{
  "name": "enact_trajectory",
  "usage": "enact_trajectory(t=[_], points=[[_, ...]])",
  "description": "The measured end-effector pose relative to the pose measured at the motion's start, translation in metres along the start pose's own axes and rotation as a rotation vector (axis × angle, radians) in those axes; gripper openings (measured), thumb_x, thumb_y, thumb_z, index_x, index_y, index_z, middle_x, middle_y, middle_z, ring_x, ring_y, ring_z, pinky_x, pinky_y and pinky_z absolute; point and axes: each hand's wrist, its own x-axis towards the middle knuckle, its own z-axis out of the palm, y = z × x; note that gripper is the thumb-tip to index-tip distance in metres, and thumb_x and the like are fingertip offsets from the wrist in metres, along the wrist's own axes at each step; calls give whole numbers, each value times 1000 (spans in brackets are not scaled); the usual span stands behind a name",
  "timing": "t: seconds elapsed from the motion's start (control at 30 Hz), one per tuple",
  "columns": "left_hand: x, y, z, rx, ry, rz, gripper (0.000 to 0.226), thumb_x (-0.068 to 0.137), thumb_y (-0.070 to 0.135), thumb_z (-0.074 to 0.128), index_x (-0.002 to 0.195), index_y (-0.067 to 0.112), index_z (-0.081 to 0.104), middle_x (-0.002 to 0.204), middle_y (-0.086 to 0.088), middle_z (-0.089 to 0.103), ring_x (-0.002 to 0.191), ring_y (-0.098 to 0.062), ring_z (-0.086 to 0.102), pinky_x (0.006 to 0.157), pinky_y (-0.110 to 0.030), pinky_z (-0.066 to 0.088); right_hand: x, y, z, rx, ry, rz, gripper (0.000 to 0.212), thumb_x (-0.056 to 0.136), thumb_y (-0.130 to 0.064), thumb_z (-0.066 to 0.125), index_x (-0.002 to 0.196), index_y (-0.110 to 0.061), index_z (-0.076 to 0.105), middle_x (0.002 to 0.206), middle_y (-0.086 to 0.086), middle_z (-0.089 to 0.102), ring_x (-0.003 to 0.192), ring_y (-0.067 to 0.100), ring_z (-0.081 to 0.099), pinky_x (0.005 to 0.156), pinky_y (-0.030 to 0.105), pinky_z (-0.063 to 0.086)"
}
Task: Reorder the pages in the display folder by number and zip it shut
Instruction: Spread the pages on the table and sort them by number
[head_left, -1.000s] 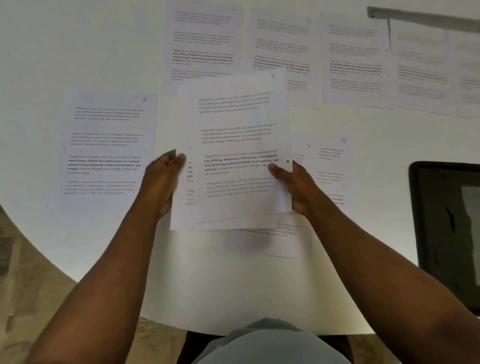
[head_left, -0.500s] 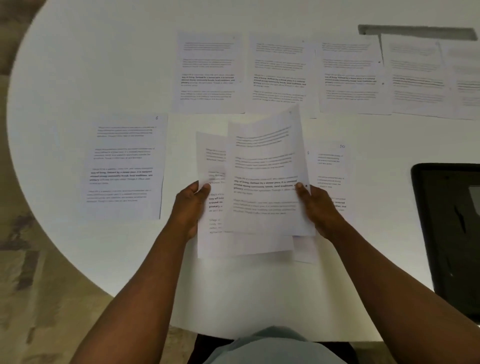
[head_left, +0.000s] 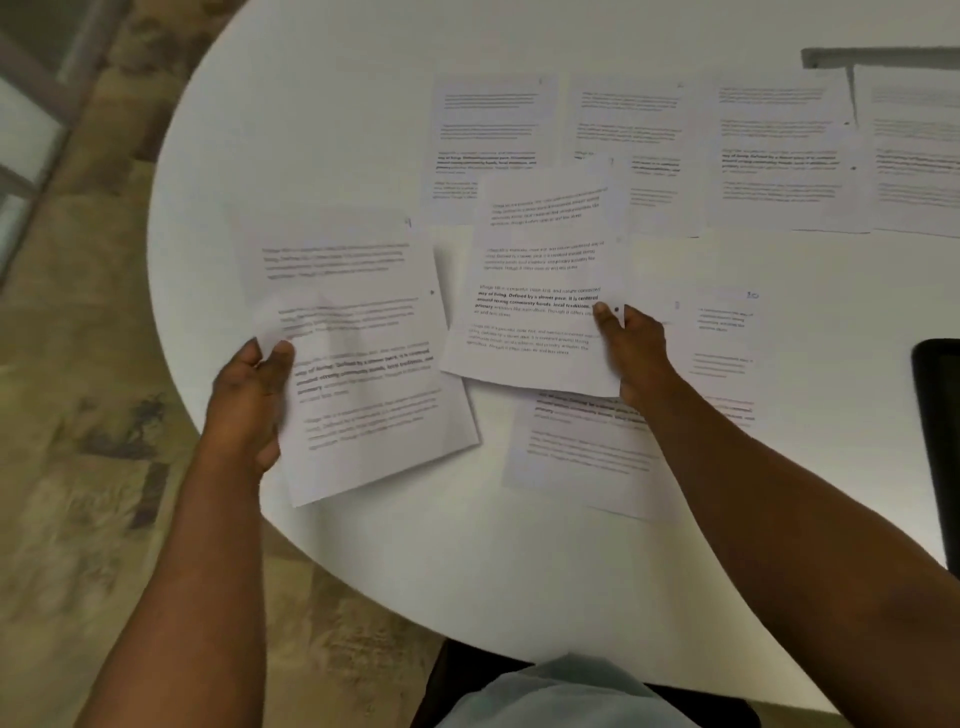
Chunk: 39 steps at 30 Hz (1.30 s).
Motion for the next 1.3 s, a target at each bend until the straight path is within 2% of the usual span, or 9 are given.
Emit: enact_trajectory(t=[0.13,0.27,0.33,0.6,0.73,0.83,1.03,1.2,1.3], points=[[-6,35,-17,-34,96,141,18,100,16,51,104,24,67,114,0,70,105,-17,67,89,-36,56,0,3,27,-49,-54,-1,35,95,-32,61,119,-7,66,115,7,68,108,23,64,97,36,51],[-10,60,-16,-91,103,246,22,100,13,50,118,20,61,112,1,71,106,-19,67,89,-39,56,-1,5,54,-207,-72,-12,38,94,-38,60,111,-5,68,113,11,69,106,28,64,93,34,50],[-12,65,-9,-96,85,258,25,100,13,50,123,16,59,114,-2,71,106,-21,67,88,-38,57,-4,2,64,-324,-62,-15,40,96,-38,57,115,-4,65,116,11,67,110,27,60,84,24,42],[-14,51,12,-104,39,200,21,98,15,53,113,20,66,118,-3,70,110,-23,66,91,-43,55,-2,4,70,-512,-76,-39,49,85,-48,67,100,-2,65,100,10,69,95,25,64,81,34,52],[-14,44,23,-88,26,171,23,99,15,52,119,18,63,115,0,71,108,-21,67,90,-39,56,-18,-1,53,-549,51,-130,48,85,-49,68,102,-4,61,94,10,68,89,24,63,70,29,47],[-14,38,37,-87,14,148,24,99,14,52,120,18,63,110,2,73,104,-18,68,86,-35,57,-27,5,16,-606,225,-146,40,87,-40,68,110,-10,55,105,9,64,100,28,60,73,31,45],[-13,21,70,-120,-66,56,33,99,13,51,130,12,59,114,-1,71,102,-18,69,83,-34,58,-52,29,-69,-759,378,151,70,76,-48,76,124,-6,46,125,16,50,119,35,48,91,47,46],[-17,4,100,-162,-165,-54,30,99,12,50,126,17,62,118,-4,70,105,-21,68,84,-38,58,-72,44,-90,-762,231,302,105,69,-62,76,140,-1,29,136,19,45,126,38,46,97,47,45],[-19,-4,114,-153,-197,-89,33,98,12,51,130,14,59,121,-6,68,110,-24,66,87,-41,56,-80,48,-80,-871,182,287,103,74,-58,74,142,0,24,135,19,46,125,37,47,96,45,47]])
